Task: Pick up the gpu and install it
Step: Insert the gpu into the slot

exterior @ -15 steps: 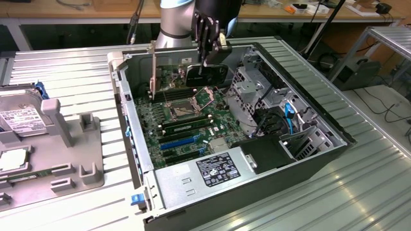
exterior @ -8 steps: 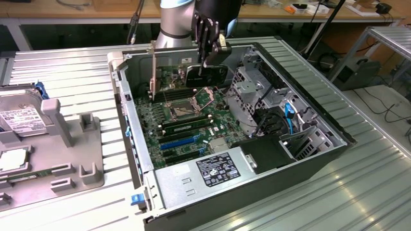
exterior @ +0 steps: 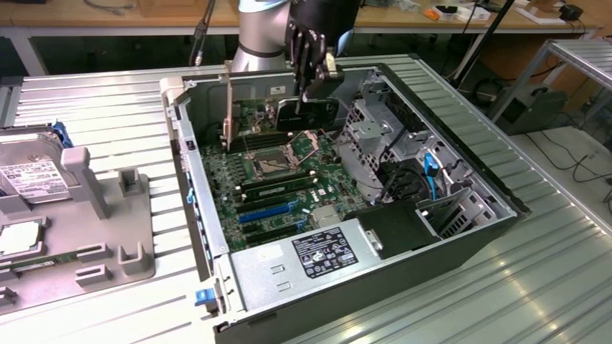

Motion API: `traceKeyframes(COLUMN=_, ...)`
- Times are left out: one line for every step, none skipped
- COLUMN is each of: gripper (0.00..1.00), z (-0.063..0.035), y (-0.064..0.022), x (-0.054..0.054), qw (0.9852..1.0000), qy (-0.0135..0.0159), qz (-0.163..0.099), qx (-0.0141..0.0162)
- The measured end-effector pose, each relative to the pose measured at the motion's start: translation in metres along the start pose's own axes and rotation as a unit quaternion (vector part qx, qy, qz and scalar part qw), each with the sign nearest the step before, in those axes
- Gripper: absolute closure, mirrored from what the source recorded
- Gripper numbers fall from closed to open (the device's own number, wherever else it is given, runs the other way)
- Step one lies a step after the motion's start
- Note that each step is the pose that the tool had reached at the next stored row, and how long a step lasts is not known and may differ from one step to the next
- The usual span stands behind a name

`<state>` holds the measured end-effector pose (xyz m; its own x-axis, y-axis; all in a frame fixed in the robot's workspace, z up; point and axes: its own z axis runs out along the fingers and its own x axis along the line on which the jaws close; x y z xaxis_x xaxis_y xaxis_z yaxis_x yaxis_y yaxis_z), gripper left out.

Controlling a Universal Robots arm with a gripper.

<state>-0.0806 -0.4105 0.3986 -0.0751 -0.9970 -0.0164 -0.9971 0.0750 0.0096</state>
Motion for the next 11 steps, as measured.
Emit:
traceKeyframes(gripper=0.73, z=0.0004, y=0.0000, x=0.0000, qw=1.0000, qy=0.0000, qz=0.000, qx=0.0000)
traceKeyframes(gripper=0.73, z=0.0006, y=0.0000, x=0.0000, qw=1.0000, qy=0.0000, qz=0.000, qx=0.0000)
traceKeyframes(gripper=0.73, z=0.0008, y=0.0000, x=0.0000, qw=1.0000, qy=0.0000, qz=0.000, qx=0.0000)
traceKeyframes(gripper=0.73, z=0.0010, y=0.0000, x=0.0000, qw=1.0000, qy=0.0000, qz=0.000, qx=0.0000)
traceKeyframes(gripper=0.73, z=0.0012, y=0.0000, x=0.0000, qw=1.0000, qy=0.0000, qz=0.000, qx=0.0000)
traceKeyframes(gripper=0.73, z=0.0016, y=0.0000, x=0.0000, qw=1.0000, qy=0.0000, qz=0.000, qx=0.0000)
traceKeyframes(gripper=0.73, z=0.0018, y=0.0000, x=0.0000, qw=1.0000, qy=0.0000, qz=0.000, qx=0.0000)
traceKeyframes(gripper=0.73, z=0.0020, y=0.0000, x=0.0000, qw=1.0000, qy=0.0000, qz=0.000, qx=0.0000)
traceKeyframes(gripper=0.73, z=0.0023, y=0.0000, x=0.0000, qw=1.0000, qy=0.0000, qz=0.000, qx=0.0000)
traceKeyframes(gripper=0.73, z=0.0025, y=0.0000, x=0.0000, qw=1.0000, qy=0.0000, qz=0.000, qx=0.0000)
traceKeyframes(gripper=0.73, z=0.0029, y=0.0000, x=0.0000, qw=1.0000, qy=0.0000, qz=0.000, qx=0.0000)
